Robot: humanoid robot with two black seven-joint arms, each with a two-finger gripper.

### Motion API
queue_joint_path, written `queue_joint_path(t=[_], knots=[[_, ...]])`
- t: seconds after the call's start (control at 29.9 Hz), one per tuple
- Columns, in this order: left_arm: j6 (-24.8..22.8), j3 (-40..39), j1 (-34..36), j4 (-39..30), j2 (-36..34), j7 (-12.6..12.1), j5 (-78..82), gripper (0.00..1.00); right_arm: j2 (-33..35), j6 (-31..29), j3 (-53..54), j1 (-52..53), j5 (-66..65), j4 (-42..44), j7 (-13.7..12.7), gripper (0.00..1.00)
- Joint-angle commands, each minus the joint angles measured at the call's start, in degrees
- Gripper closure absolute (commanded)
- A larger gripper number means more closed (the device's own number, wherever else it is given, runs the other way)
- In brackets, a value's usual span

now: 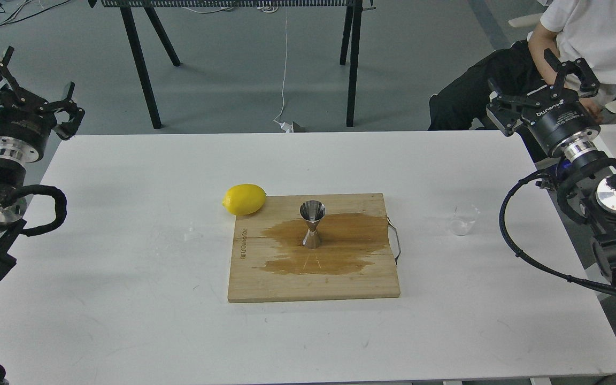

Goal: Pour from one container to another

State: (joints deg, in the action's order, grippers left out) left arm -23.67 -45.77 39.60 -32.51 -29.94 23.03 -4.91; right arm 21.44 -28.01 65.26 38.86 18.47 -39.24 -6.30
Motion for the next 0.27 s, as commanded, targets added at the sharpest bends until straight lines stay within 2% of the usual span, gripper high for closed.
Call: queue_joint_path(t=[0.0, 0.23], knots=[[-0.24, -0.02, -0.13, -0.10, 0.49, -0.09, -0.19, 0.00, 0.18, 0.01, -0.22, 1.05, -0.01, 0.04, 1.37, 0.01], [-2.09, -0.02, -0.13, -0.10, 0.32, -0.44, -0.28, 0.00, 0.00, 0.01, -0.22, 0.78, -0.01, 0.13, 3.66, 0.01]])
